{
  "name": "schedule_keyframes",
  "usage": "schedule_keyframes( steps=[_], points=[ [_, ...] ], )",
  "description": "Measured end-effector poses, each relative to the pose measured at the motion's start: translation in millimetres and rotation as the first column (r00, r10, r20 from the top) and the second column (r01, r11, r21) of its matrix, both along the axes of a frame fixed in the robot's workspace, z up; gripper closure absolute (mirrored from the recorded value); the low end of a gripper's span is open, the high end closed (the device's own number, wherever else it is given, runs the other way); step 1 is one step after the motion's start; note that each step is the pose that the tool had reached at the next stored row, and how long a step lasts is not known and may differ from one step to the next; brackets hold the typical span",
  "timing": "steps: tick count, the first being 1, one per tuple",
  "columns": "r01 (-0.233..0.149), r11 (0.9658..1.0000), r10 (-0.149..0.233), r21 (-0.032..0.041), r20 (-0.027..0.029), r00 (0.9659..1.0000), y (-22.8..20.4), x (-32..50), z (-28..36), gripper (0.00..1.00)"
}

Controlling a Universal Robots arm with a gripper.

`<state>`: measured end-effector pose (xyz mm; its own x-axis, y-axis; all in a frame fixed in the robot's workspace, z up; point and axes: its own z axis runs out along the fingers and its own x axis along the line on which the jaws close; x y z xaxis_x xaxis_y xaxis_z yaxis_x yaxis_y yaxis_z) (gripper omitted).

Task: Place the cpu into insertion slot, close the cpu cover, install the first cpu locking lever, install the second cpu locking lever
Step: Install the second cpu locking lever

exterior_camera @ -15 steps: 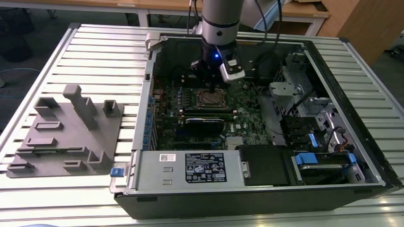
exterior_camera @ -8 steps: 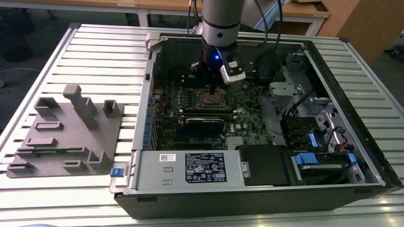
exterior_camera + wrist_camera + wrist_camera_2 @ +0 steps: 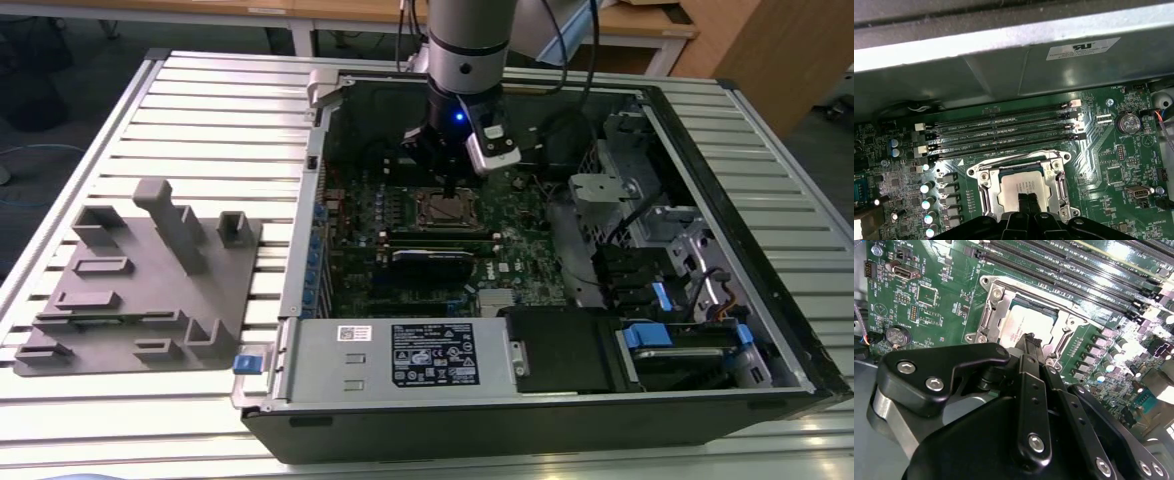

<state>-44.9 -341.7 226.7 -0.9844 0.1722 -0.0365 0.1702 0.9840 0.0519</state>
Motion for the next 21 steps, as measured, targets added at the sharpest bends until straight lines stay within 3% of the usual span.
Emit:
schedule_keyframes(
  steps=[10, 17, 21],
  points=[
    [0.000, 1.0000, 0.000, -0.0006, -0.0003, 1.0000, -0.1, -0.1, 0.8, 0.89],
    [0.000, 1.0000, 0.000, 0.0000, -0.0001, 1.0000, 0.0, 0.0, 13.5, 0.89],
    [0.000, 1.0000, 0.000, 0.0001, 0.0000, 1.0000, -0.5, 0.0, 15.0, 0.89]
  ],
)
